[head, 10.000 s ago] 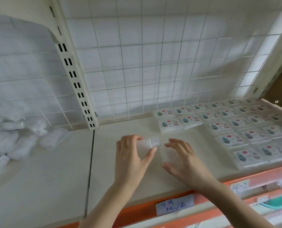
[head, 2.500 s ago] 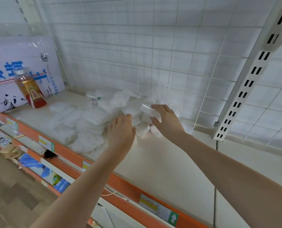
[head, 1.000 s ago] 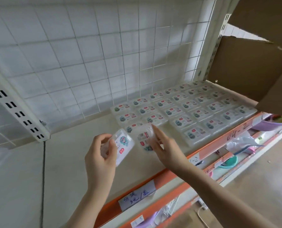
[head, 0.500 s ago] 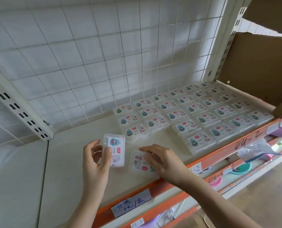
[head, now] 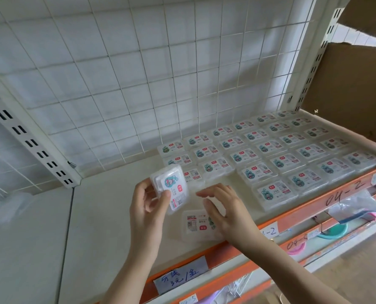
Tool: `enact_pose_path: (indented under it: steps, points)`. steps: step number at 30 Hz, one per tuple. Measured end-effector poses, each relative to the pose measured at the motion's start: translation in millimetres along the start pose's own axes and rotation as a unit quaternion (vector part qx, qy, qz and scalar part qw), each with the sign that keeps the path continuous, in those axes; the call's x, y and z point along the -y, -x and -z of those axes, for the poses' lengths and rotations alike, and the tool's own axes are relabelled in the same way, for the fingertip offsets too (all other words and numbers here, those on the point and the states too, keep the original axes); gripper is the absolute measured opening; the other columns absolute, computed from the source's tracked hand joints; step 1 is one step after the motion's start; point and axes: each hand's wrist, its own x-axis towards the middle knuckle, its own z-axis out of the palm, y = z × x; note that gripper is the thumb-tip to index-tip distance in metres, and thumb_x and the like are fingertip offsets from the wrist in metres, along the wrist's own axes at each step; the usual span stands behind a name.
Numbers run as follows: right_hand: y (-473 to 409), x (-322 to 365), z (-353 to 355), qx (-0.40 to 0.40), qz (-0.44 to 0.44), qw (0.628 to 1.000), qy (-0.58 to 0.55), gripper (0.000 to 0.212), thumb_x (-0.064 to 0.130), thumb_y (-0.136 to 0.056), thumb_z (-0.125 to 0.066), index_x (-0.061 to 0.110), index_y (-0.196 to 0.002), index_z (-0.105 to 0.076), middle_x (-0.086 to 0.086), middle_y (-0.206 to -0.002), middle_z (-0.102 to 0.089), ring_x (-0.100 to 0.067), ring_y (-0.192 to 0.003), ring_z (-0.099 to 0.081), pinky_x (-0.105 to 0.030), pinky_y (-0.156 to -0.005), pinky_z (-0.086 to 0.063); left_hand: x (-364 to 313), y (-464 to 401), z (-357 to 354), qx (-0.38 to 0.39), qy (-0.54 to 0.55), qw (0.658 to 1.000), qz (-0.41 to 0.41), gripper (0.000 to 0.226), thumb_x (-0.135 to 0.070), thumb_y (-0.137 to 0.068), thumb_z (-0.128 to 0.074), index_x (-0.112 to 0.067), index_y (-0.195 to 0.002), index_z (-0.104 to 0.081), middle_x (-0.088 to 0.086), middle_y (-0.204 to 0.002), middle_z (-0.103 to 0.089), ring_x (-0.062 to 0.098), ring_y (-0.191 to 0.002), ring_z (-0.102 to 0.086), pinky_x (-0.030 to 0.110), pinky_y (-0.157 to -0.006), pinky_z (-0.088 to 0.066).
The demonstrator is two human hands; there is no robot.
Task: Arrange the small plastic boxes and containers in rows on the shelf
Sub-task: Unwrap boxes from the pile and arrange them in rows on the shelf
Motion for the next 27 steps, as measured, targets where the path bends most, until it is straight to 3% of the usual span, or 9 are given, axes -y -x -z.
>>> enact_pose_path:
  steps: [3,7,9,12,15,18,22,24,27]
  points:
    - [-4,11,2,0.007,0.017,1.000,-0.009,0.047,0.051,-0.085,-0.049,0.021,-0.121,-0.053,0.014,-0.108,-0.054,0.001,-0.105,-0.047,-0.011,-0.089,-0.035,-2,2,-14,0.000,0.034,0.999,0.005,0.029,-0.018,-0.072,-0.063,-0.013,-0.101,-0.057,-0.007,-0.091,-0.071,0.003,-0.085,-0.066,0.013,-0.066,-0.048]
    - [-12,19,1,-0.011,0.048,0.997,0.052,0.074,0.061,-0.078,-0.056,0.016,-0.134,-0.038,0.005,-0.123,-0.045,-0.007,-0.113,-0.044,-0.015,-0.093,-0.035,1,6,-29,0.004,0.071,0.997,0.042,0.032,-0.009,-0.073,-0.066,-0.010,-0.101,-0.049,0.000,-0.090,-0.070,0.007,-0.086,-0.067,0.018,-0.068,-0.052]
    - [-14,17,0,-0.035,0.058,0.993,0.100,0.073,0.058,-0.077,-0.056,0.017,-0.135,-0.037,0.003,-0.129,-0.036,-0.013,-0.118,-0.040,-0.021,-0.095,-0.036,5,6,-33,0.015,0.065,0.996,0.060,0.031,-0.001,-0.078,-0.069,-0.011,-0.098,-0.047,0.003,-0.090,-0.068,0.009,-0.084,-0.068,0.019,-0.068,-0.052]
    - [-17,15,5,-0.029,0.044,0.990,0.131,0.072,0.060,-0.076,-0.052,0.021,-0.135,-0.038,0.002,-0.131,-0.033,-0.019,-0.123,-0.038,-0.034,-0.097,-0.042,6,2,-33,0.040,0.038,0.997,0.057,0.026,-0.005,-0.081,-0.067,-0.011,-0.100,-0.051,0.004,-0.091,-0.069,0.010,-0.084,-0.068,0.019,-0.068,-0.052]
    - [-20,15,14,0.000,0.059,0.987,0.148,0.074,0.063,-0.077,-0.049,0.025,-0.137,-0.032,0.003,-0.130,-0.038,-0.018,-0.120,-0.043,-0.031,-0.095,-0.040,7,-1,-30,0.070,0.014,0.996,0.047,0.018,-0.004,-0.086,-0.062,-0.010,-0.100,-0.052,0.003,-0.092,-0.067,0.009,-0.084,-0.067,0.019,-0.068,-0.051]
    - [-22,17,20,0.011,0.064,0.984,0.165,0.070,0.056,-0.076,-0.055,0.021,-0.134,-0.036,0.002,-0.123,-0.043,-0.017,-0.111,-0.049,-0.025,-0.088,-0.042,9,0,-28,0.139,-0.038,0.989,0.027,0.022,-0.022,-0.083,-0.062,-0.015,-0.100,-0.051,0.000,-0.092,-0.068,0.009,-0.088,-0.067,0.019,-0.073,-0.051]
    - [-29,12,43,0.101,0.032,0.966,0.236,0.075,0.043,-0.079,-0.068,0.020,-0.141,-0.033,0.004,-0.131,-0.039,-0.018,-0.118,-0.046,-0.031,-0.099,-0.040,22,3,-19,0.232,-0.235,0.943,-0.035,0.048,-0.055,-0.082,-0.050,-0.021,-0.117,-0.050,-0.010,-0.111,-0.059,0.002,-0.104,-0.057,0.015,-0.086,-0.046]
    - [-32,5,56,0.151,0.039,0.944,0.292,0.076,0.040,-0.084,-0.064,0.024,-0.146,-0.023,0.010,-0.141,-0.030,-0.013,-0.129,-0.035,-0.027,-0.108,-0.027,27,6,-12,0.241,-0.345,0.902,-0.095,0.062,-0.065,-0.079,-0.045,-0.022,-0.125,-0.047,-0.020,-0.115,-0.048,-0.004,-0.109,-0.047,0.007,-0.090,-0.036]
    - [-33,-6,64,0.188,0.062,0.913,0.356,0.075,0.031,-0.088,-0.061,0.025,-0.148,-0.017,0.010,-0.148,-0.022,-0.012,-0.137,-0.022,-0.022,-0.113,-0.012,27,11,-6,0.312,-0.397,0.858,-0.098,0.080,-0.074,-0.071,-0.048,-0.029,-0.135,-0.035,-0.035,-0.115,-0.028,-0.009,-0.113,-0.032,-0.002,-0.091,-0.022]
